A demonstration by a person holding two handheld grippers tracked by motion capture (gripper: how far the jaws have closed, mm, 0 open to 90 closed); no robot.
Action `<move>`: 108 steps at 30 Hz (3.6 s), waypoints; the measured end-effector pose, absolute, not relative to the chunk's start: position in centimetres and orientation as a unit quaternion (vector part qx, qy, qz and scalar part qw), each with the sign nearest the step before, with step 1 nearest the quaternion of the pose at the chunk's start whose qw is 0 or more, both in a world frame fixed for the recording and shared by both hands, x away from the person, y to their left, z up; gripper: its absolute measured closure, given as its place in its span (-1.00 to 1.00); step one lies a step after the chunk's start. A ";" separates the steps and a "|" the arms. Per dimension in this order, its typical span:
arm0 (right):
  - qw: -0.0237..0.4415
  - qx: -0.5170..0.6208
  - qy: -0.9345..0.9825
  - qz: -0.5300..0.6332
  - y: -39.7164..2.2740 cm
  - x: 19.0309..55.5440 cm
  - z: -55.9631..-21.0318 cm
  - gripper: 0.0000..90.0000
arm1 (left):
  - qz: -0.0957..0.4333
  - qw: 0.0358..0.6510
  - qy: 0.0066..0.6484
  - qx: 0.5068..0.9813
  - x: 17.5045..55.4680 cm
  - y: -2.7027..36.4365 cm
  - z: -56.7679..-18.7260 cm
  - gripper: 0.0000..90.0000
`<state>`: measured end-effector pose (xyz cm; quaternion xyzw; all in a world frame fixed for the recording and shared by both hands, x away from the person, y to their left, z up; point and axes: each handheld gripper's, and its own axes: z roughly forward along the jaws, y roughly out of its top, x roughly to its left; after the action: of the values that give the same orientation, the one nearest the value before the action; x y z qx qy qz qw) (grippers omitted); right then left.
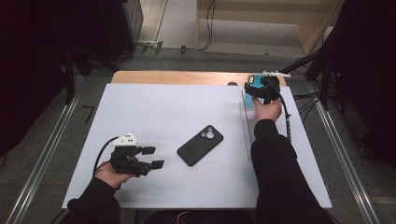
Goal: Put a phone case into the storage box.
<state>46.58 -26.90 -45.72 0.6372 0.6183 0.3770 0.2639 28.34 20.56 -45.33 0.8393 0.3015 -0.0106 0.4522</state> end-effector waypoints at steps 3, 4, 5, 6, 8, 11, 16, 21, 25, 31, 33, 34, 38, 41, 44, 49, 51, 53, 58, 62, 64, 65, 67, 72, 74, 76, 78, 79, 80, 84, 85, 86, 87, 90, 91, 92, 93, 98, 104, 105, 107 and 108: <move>0.271 0.637 0.616 0.375 -26.7 46.8 -46.0 -0.68 | -0.011 0.452 0.304 0.838 28.4 20.6 -45.4 -0.35; 0.273 0.637 0.615 0.376 -26.6 46.8 -46.1 -0.69 | -0.011 0.452 0.304 0.838 28.4 20.6 -45.4 -0.35; 0.275 0.636 0.615 0.376 -26.6 46.9 -46.2 -0.69 | -0.011 0.452 0.304 0.838 28.4 20.6 -45.4 -0.35; 0.276 0.636 0.615 0.376 -26.6 46.9 -46.2 -0.69 | -0.011 0.452 0.304 0.839 28.4 20.6 -45.4 -0.35; 0.276 0.638 0.611 0.378 -26.6 47.0 -46.3 -0.69 | -0.011 0.452 0.304 0.838 28.4 20.6 -45.4 -0.35; 0.271 0.646 0.602 0.384 -26.8 47.1 -46.3 -0.69 | -0.011 0.453 0.304 0.838 28.4 20.6 -45.4 -0.35; 0.267 0.644 0.604 0.386 -27.0 47.2 -46.3 -0.69 | -0.013 0.450 0.304 0.840 28.4 20.6 -45.4 -0.35; 0.264 0.647 0.602 0.385 -27.0 47.2 -46.4 -0.70 | -0.013 0.451 0.306 0.838 28.4 20.6 -45.5 -0.35; 0.261 0.650 0.602 0.383 -26.8 47.2 -46.4 -0.71 | -0.012 0.451 0.304 0.839 28.4 20.6 -45.5 -0.35; 0.265 0.636 0.619 0.377 -26.4 47.4 -46.4 -0.78 | -0.012 0.450 0.303 0.840 28.4 20.6 -45.4 -0.35; 0.262 0.638 0.617 0.378 -26.4 47.4 -46.4 -0.79 | -0.012 0.450 0.303 0.840 28.4 20.6 -45.4 -0.35; 0.261 0.639 0.617 0.378 -26.5 47.4 -46.4 -0.79 | -0.011 0.450 0.303 0.840 28.4 20.6 -45.4 -0.35; 0.260 0.641 0.616 0.377 -26.7 47.3 -46.3 -0.82 | -0.010 0.450 0.305 0.839 28.5 20.7 -45.5 -0.35; 0.264 0.640 0.616 0.376 -26.8 47.1 -45.8 -0.85 | -0.010 0.451 0.308 0.838 28.5 20.7 -45.5 -0.35; 0.257 0.641 0.615 0.380 -27.2 46.7 -45.1 -0.95 | -0.010 0.450 0.310 0.838 28.5 20.7 -45.5 -0.35; 0.229 0.645 0.620 0.385 -27.8 45.7 -43.7 -0.95 | -0.014 0.447 0.314 0.837 28.6 20.6 -45.4 -0.35; 0.223 0.644 0.621 0.388 -27.9 45.4 -43.4 -0.95 | -0.015 0.448 0.317 0.836 28.7 20.6 -45.4 -0.35; 0.206 0.640 0.628 0.392 -28.3 44.5 -42.5 -0.95 | -0.017 0.448 0.321 0.834 28.8 20.6 -45.4 -0.35; 0.187 0.626 0.643 0.399 -28.7 43.3 -41.4 -0.95 | -0.016 0.448 0.323 0.833 28.9 20.6 -45.3 -0.35; 0.164 0.596 0.664 0.420 -28.8 41.9 -40.6 -0.94 | -0.015 0.450 0.330 0.830 28.9 20.5 -45.3 -0.35; 0.155 0.584 0.672 0.428 -28.6 41.1 -40.3 -0.91 | -0.015 0.450 0.331 0.829 29.0 20.5 -45.3 -0.35; 0.150 0.578 0.677 0.431 -28.5 40.7 -40.2 -0.91 | -0.015 0.450 0.332 0.829 29.0 20.5 -45.3 -0.35; 0.142 0.560 0.695 0.428 -28.0 39.6 -40.0 -0.91 | -0.014 0.451 0.333 0.828 29.0 20.5 -45.3 -0.35; 0.124 0.542 0.706 0.439 -27.5 38.2 -39.8 -0.91 | -0.014 0.450 0.335 0.828 29.1 20.5 -45.2 -0.35; 0.115 0.531 0.711 0.446 -27.4 37.6 -39.7 -0.91 | -0.014 0.450 0.336 0.827 29.1 20.5 -45.2 -0.36; 0.094 0.515 0.720 0.457 -27.4 37.1 -39.6 -0.88 | -0.015 0.450 0.337 0.827 29.2 20.5 -45.3 -0.35; 0.084 0.501 0.727 0.462 -27.2 36.6 -39.6 -0.88 | -0.014 0.449 0.337 0.827 29.2 20.5 -45.2 -0.35; 0.077 0.496 0.730 0.465 -27.1 36.3 -39.6 -0.88 | -0.014 0.448 0.338 0.827 29.2 20.6 -45.2 -0.35; 0.072 0.489 0.732 0.468 -27.0 36.1 -39.7 -0.88 | -0.013 0.449 0.338 0.827 29.2 20.6 -45.2 -0.35; 0.060 0.470 0.744 0.471 -26.4 35.2 -39.8 -0.76 | -0.011 0.448 0.340 0.827 29.2 20.5 -45.2 -0.35; 0.062 0.466 0.747 0.471 -26.3 34.9 -39.9 -0.72 | -0.010 0.448 0.339 0.827 29.2 20.5 -45.1 -0.35; 0.059 0.461 0.748 0.474 -26.1 34.7 -40.0 -0.72 | -0.008 0.449 0.339 0.827 29.2 20.5 -45.1 -0.35; 0.055 0.452 0.752 0.477 -25.8 34.4 -40.1 -0.72 | -0.010 0.449 0.339 0.826 29.3 20.5 -45.1 -0.35; 0.047 0.439 0.759 0.479 -25.3 33.9 -40.2 -0.72 | -0.009 0.451 0.340 0.825 29.4 20.4 -45.1 -0.36; 0.047 0.439 0.759 0.479 -25.3 33.9 -40.2 -0.72 | -0.008 0.451 0.340 0.826 29.4 20.4 -45.1 -0.36; 0.046 0.436 0.762 0.477 -25.2 33.7 -40.2 -0.72 | -0.007 0.451 0.340 0.825 29.5 20.3 -45.1 -0.36; 0.046 0.431 0.764 0.479 -25.1 33.5 -40.2 -0.72 | -0.007 0.449 0.340 0.826 29.5 20.3 -45.1 -0.40; 0.035 0.414 0.771 0.483 -24.5 32.5 -40.5 -0.72 | -0.001 0.449 0.336 0.828 29.5 20.0 -44.9 -0.41; 0.017 0.396 0.780 0.484 -23.9 31.4 -41.4 -0.72 | -0.002 0.449 0.346 0.824 30.0 19.5 -44.7 -0.58; 0.018 0.395 0.781 0.484 -23.8 31.2 -41.5 -0.72 | -0.003 0.450 0.348 0.823 30.1 19.4 -44.6 -0.63; 0.015 0.390 0.781 0.488 -23.6 30.5 -42.0 -0.72 | -0.004 0.457 0.352 0.817 30.3 19.2 -44.4 -0.70; 0.015 0.390 0.781 0.488 -23.6 30.5 -42.0 -0.72 | -0.005 0.458 0.349 0.817 30.5 19.2 -44.3 -0.70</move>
<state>30.50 -23.57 -41.99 0.3897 0.7807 0.4883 0.0148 30.49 19.18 -44.35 0.8174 0.3490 -0.0050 0.4582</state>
